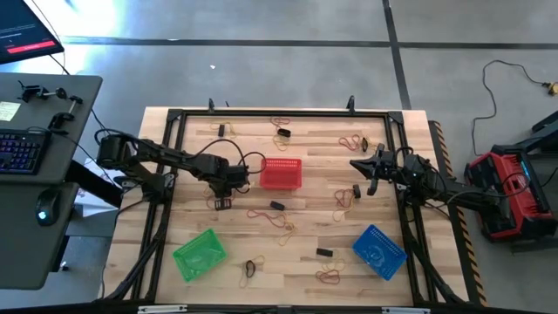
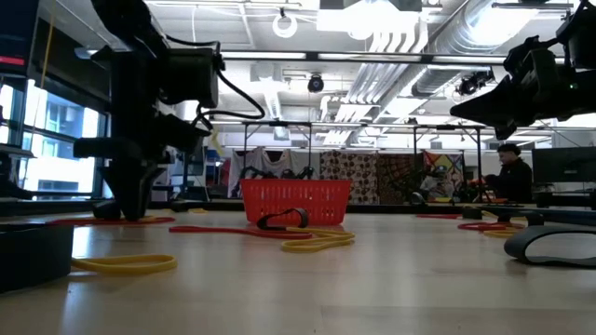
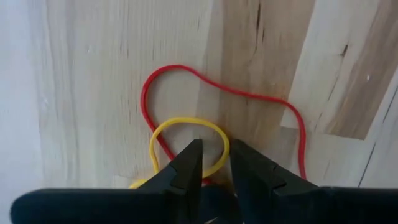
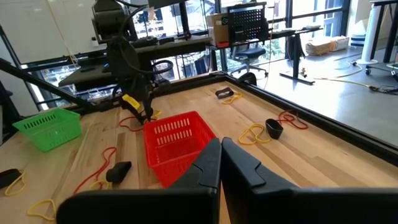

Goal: Sort rubber bands into baskets
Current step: Put the yellow rubber band into the blue bin

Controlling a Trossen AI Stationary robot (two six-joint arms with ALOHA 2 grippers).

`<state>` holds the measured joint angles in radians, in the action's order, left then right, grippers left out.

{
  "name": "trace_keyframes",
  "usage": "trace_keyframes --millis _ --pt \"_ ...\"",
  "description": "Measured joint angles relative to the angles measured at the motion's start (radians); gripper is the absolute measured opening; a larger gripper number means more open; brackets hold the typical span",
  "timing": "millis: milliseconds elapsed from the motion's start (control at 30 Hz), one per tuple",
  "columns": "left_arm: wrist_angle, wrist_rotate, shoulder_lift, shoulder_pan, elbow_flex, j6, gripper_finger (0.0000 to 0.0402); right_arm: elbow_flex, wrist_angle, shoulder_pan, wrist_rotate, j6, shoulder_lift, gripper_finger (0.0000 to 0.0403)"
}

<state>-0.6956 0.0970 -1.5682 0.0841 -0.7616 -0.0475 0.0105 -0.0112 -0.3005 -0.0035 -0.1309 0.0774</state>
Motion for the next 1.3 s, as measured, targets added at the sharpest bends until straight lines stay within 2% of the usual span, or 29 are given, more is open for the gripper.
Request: trace_keyframes --millis 133,367,567,1033,1300 --pt "0.002 -0.024 -0.002 0.001 0.0 0.0 0.0058 0.0 0.0 0.0 0.0 0.0 0.001 0.0" --pt "0.005 -0.039 -0.002 0.0 0.001 -0.001 0.0004 0.0 0.0 0.0 0.0 0.0 0.001 0.0" --pt "-0.019 -0.027 -0.006 0.0 -0.017 0.007 0.0001 0.0 0.0 0.0 0.0 0.0 0.001 0.0" --pt "-0.064 0.094 -0.002 0.001 -0.116 0.045 0.0 0.0 0.0 0.0 0.0 0.0 0.001 0.0" --pt "-0.094 0.139 0.125 0.001 -0.126 0.051 0.0 0.0 0.0 0.0 0.0 0.0 0.001 0.0"
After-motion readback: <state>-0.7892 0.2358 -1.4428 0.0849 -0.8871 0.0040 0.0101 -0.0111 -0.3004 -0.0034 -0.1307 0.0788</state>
